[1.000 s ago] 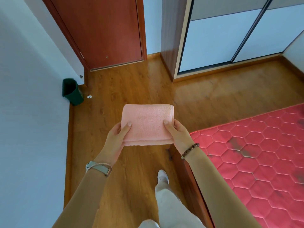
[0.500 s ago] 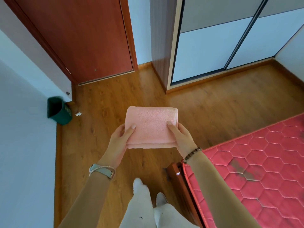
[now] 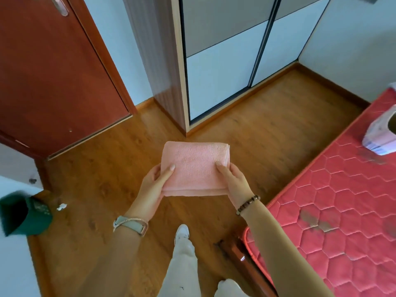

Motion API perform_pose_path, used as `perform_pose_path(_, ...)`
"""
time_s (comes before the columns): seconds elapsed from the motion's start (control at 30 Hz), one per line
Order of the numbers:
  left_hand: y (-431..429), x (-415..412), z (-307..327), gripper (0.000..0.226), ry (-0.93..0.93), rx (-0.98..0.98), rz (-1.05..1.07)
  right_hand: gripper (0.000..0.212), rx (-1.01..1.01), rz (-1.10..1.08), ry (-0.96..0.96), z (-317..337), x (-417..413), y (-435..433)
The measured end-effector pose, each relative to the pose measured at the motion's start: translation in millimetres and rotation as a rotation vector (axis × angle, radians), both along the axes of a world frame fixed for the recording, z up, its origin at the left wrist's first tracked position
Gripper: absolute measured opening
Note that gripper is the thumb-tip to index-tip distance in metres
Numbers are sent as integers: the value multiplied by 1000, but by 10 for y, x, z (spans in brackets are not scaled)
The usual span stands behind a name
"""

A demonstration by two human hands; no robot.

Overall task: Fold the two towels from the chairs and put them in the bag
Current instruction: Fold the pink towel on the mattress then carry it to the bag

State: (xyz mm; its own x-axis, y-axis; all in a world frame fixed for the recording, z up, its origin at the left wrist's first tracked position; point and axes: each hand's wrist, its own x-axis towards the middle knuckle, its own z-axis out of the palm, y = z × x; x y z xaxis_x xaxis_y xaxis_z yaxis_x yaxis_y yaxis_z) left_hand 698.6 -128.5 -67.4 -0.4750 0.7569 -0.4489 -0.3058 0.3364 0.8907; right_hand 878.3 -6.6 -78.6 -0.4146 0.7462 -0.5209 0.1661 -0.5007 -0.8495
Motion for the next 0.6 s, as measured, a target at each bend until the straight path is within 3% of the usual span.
perform_pose_path(0.13,428,-477,58,61,-3,-21,-115,72,-33,-91,-13,11,-338,240)
perform_pose_path(0.27,841,-768,76,60,-2,-44,-211,51,-44,-192,-22,-48,-541,456)
perform_pose_path(0.4,1240,-855,54,59,-29,-53,-292,64,-29,-272,-40,-42,-570,680)
perform_pose_path(0.6,1856,-766,-72,69,-79,-73,-425,53,2,-370,-93,-65,-374,1078)
